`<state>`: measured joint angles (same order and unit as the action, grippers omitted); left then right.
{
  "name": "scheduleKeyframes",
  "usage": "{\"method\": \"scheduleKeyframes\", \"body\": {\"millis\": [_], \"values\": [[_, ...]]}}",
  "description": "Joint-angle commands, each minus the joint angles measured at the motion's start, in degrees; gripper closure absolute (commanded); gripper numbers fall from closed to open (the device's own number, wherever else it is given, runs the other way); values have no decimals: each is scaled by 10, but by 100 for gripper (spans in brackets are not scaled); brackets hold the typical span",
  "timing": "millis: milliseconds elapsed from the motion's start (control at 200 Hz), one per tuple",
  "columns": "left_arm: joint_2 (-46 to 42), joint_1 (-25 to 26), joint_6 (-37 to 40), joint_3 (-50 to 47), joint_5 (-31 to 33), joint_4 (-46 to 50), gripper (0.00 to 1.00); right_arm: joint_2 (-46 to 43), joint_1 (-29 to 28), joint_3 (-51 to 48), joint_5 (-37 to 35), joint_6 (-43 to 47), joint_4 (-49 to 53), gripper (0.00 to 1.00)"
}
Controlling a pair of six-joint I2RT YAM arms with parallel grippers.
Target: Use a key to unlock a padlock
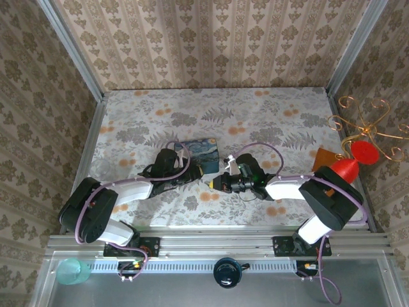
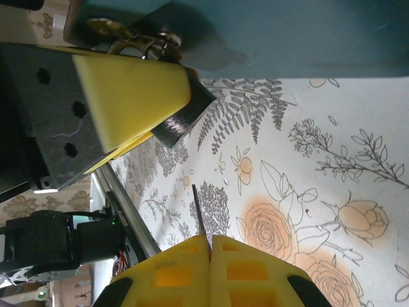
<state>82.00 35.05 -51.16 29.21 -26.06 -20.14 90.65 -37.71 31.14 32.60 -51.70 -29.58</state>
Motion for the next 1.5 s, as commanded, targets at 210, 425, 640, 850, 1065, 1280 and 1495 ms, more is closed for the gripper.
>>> {"method": "scheduleKeyframes", "body": {"millis": [210,425,640,850,1065,1280,1495], "values": [[-5,-6,-73,-15,-37,-107,96,40,42,-19,82,-39,-118,100],[-7,-6,-94,-28,-40,-133,96,56,59,-19,99,-53,-161,100],[-10,-4,-110,-34,-40,-154,95,89,70,-18,116,-91,-234,100],[-2,-4,-128,-40,-48,-187,95,95,70,-22,124,-95,-253,100],[-6,2,-129,-39,-46,-188,94,101,90,-29,145,-104,-271,100],[-4,5,-136,-35,-51,-201,94,103,93,-26,154,-116,-290,100],[-2,7,-147,-34,-49,-219,94,105,92,-32,156,-125,-306,100]]}}
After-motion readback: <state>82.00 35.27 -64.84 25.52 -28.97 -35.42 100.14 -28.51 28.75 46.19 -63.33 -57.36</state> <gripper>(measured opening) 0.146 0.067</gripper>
